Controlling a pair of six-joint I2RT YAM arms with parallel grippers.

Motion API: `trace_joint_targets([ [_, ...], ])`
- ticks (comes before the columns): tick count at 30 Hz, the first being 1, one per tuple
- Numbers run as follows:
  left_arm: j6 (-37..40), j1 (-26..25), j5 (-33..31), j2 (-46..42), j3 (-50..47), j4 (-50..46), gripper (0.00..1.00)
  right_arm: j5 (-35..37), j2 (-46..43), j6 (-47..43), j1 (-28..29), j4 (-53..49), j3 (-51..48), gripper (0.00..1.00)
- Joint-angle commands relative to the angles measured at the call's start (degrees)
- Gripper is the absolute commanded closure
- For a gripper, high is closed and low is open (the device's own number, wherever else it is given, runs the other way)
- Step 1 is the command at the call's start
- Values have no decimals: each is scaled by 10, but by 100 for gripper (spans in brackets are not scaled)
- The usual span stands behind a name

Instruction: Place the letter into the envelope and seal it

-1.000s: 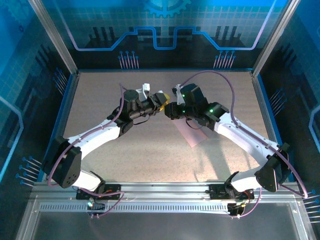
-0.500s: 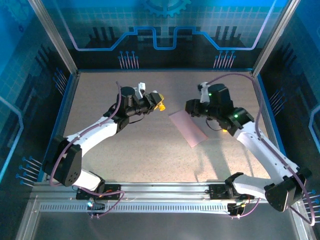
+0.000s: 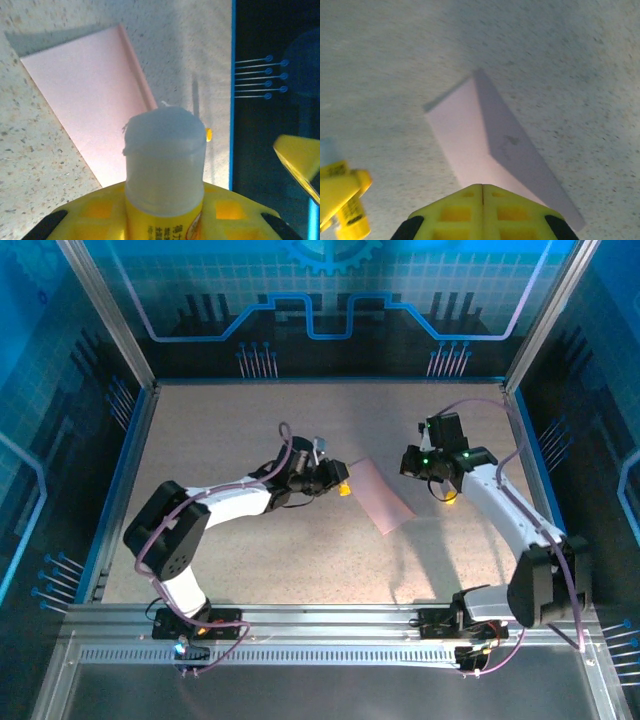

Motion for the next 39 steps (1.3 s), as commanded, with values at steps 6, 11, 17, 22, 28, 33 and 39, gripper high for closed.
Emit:
trace_joint_targets([
  [6,-39,-46,-81,77,26,98,100,-43,99,-23,-27,80,-14,100],
  [11,-62,-62,-90,127,32,151,100,-72,138,-22,-28,108,-14,100],
  [17,-68,-64,-100,154,32,162,100,-94,158,-15,-23,131,-20,100],
  [22,-68,-64,-100,166,37,157,100,-101,166,-6,-16,142,-30,100],
  [28,-69,-64,-96,181,42,156,100,-109,172,13,-3,164,-52,100],
  [33,-67,-64,-95,190,42,155,100,-111,186,27,10,185,-69,100],
  [39,-66,-64,-97,189,36,156,100,-107,204,41,27,200,-85,100],
])
